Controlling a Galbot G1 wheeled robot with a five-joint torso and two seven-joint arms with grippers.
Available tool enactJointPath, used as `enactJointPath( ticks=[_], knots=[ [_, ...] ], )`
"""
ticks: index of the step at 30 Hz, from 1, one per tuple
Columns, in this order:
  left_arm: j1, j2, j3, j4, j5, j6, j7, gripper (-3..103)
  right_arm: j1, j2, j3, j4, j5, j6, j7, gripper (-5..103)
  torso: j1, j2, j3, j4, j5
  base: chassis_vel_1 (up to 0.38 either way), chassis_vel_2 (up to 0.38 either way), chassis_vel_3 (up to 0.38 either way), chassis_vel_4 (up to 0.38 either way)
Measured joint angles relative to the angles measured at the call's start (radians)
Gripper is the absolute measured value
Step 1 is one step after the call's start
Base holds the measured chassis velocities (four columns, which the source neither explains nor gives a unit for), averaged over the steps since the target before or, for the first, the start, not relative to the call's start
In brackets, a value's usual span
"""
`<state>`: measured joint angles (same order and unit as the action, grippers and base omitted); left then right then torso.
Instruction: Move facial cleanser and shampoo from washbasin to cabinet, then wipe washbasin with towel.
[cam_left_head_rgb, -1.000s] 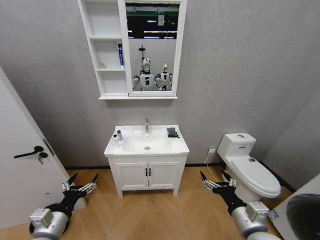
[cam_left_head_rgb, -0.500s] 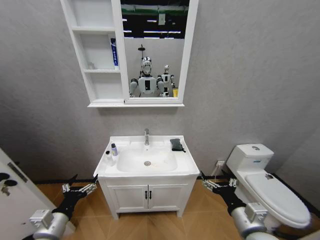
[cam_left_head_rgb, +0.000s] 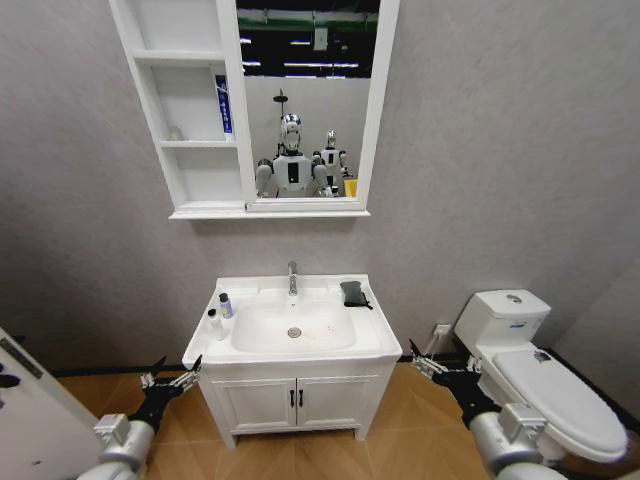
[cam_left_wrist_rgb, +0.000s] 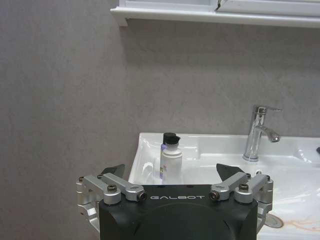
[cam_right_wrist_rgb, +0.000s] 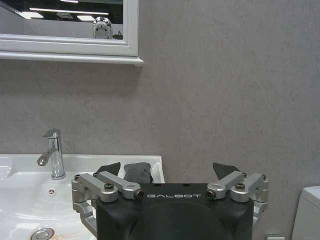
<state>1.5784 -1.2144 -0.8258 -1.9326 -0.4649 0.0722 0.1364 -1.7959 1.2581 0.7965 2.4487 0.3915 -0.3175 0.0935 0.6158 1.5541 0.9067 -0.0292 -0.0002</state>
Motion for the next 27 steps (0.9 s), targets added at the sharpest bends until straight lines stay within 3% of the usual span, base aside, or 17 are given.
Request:
enactJointPath(
  ticks=[5,13,20,27],
  knots=[
    [-0.110,0.071,0.062,0.123,-0.015,-0.001,0.005,100,-0.020,-0.015,0.015,0.034,0.052,-0.034,0.037,100,0.000,0.000,0.000,0.0000,0.0001,0.000,0.000,0.000,0.000],
    [-0.261,0.117,0.185,0.259,-0.078,0.029,0.003,100,-0.034,-0.039,0.021,0.037,0.060,-0.045,0.063,100,0.000,0.000,0.000,0.0002,0.0000,0.000,0.000,0.000,0.000],
    [-0.406,0.129,0.277,0.374,-0.082,0.035,0.001,100,-0.029,-0.039,0.021,-0.003,0.054,-0.040,0.072,100,0.000,0.000,0.000,0.0002,0.0002,0.000,0.000,0.000,0.000],
    [-0.498,0.114,0.311,0.472,-0.057,0.025,-0.001,100,-0.028,-0.037,0.035,-0.021,0.050,-0.022,0.080,100,0.000,0.000,0.000,0.0001,0.0002,0.000,0.000,0.000,0.000]
  ],
)
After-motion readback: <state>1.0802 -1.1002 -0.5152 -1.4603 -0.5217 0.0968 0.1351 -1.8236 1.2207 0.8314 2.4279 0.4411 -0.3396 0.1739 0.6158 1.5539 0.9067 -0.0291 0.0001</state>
